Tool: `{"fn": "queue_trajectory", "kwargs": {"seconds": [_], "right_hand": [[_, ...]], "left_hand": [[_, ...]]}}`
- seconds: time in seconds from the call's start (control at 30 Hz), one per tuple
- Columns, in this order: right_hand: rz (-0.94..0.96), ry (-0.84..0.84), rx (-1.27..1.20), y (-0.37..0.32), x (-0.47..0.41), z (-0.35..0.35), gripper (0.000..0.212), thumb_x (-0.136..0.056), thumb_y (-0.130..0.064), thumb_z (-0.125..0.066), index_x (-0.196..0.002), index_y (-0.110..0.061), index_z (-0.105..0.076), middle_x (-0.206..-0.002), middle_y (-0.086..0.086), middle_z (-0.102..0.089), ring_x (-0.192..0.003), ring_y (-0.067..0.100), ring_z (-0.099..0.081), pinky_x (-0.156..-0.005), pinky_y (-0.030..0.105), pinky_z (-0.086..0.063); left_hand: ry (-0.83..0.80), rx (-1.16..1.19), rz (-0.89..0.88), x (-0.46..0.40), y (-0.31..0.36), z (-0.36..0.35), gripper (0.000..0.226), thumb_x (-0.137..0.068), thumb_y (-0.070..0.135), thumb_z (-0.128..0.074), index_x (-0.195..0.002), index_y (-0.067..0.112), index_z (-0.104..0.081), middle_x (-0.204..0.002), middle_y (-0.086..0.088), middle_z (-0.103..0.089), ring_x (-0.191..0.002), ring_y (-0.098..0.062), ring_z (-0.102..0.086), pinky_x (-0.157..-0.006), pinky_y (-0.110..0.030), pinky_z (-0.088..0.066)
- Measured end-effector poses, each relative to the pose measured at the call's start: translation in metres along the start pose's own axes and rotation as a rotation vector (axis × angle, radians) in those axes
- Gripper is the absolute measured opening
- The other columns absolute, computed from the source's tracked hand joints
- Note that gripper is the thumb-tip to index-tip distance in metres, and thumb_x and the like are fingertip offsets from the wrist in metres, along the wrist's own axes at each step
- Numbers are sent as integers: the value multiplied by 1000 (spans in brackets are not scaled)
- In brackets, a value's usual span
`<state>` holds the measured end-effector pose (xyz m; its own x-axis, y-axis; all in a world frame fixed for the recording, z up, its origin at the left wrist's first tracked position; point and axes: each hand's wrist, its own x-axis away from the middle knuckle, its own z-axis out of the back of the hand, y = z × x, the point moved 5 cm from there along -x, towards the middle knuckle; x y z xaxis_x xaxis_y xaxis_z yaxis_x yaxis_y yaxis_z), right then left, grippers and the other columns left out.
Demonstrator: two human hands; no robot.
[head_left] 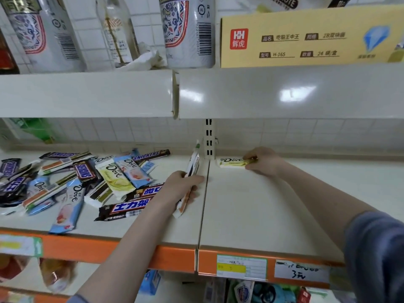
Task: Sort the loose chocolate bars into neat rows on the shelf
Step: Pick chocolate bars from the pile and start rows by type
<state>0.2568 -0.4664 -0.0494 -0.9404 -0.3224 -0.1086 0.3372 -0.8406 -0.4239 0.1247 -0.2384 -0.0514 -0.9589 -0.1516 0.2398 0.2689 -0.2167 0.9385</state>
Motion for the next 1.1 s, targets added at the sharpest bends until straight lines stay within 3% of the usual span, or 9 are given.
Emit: {"fn": "queue_trajectory", "kwargs": {"seconds": [0.17, 0.33, 0.53, 0.6, 0.73, 0.93, 1.1], "right_hand": [[25, 112, 41, -4, 19, 6, 33, -84, -27, -62, -115, -18, -61, -122, 5, -57, -116, 21, -47, -89, 26, -36], [53, 182, -52, -4, 60, 21, 28, -86, -30, -60, -110, -18, -64, -114, 1, -63, -104, 19, -57, -86, 28, -41], [-26, 178, -249, 26, 105, 43, 22, -85, -28, -60, -104, -20, -68, -99, -10, -65, -85, 9, -60, -67, 14, -41], [-81, 143, -428, 41, 116, 51, 19, -86, -26, -60, -101, -18, -68, -96, -6, -67, -79, 10, -61, -60, 11, -44], [-141, -40, -799, 66, 138, 64, 18, -87, -16, -59, -103, -9, -65, -82, 7, -68, -61, 13, -61, -55, 18, -50], [-175, -179, -940, 106, 160, 77, 11, -85, -21, -62, -84, -14, -71, -74, 5, -71, -61, 16, -66, -52, 21, -51], [-213, -183, -1081, 134, 172, 84, 12, -82, -21, -66, -84, -11, -73, -80, 9, -73, -68, 18, -69, -54, 20, -52]], "left_hand": [[-9, -212, -33, -2, 2, -6, 42, -70, 43, -75, -94, 14, -57, -73, -1, -61, -56, -10, -54, -49, -20, -42], [-82, -274, -75, 0, 3, -26, 41, -66, 38, -79, -92, 14, -57, -76, 2, -53, -67, -13, -50, -56, -25, -36], [-148, -319, -111, 8, 15, -75, 37, -66, 32, -81, -86, 22, -52, -78, 6, -52, -68, -8, -51, -54, -23, -35], [-175, -361, -123, 12, 21, -97, 37, -65, 33, -81, -84, 23, -51, -77, 7, -51, -67, -8, -50, -53, -22, -34], [-252, -373, -148, 18, 35, -151, 37, -62, 32, -80, -77, 24, -48, -69, 9, -47, -53, -1, -48, -45, -12, -34], [-312, -346, -187, 29, 49, -225, 36, -62, 23, -81, -80, 19, -50, -67, 9, -48, -42, 7, -44, -41, -7, -33], [-315, -299, -237, 40, 56, -263, 35, -64, 15, -82, -77, 21, -51, -58, 19, -54, -44, 11, -48, -42, -4, -32]]}}
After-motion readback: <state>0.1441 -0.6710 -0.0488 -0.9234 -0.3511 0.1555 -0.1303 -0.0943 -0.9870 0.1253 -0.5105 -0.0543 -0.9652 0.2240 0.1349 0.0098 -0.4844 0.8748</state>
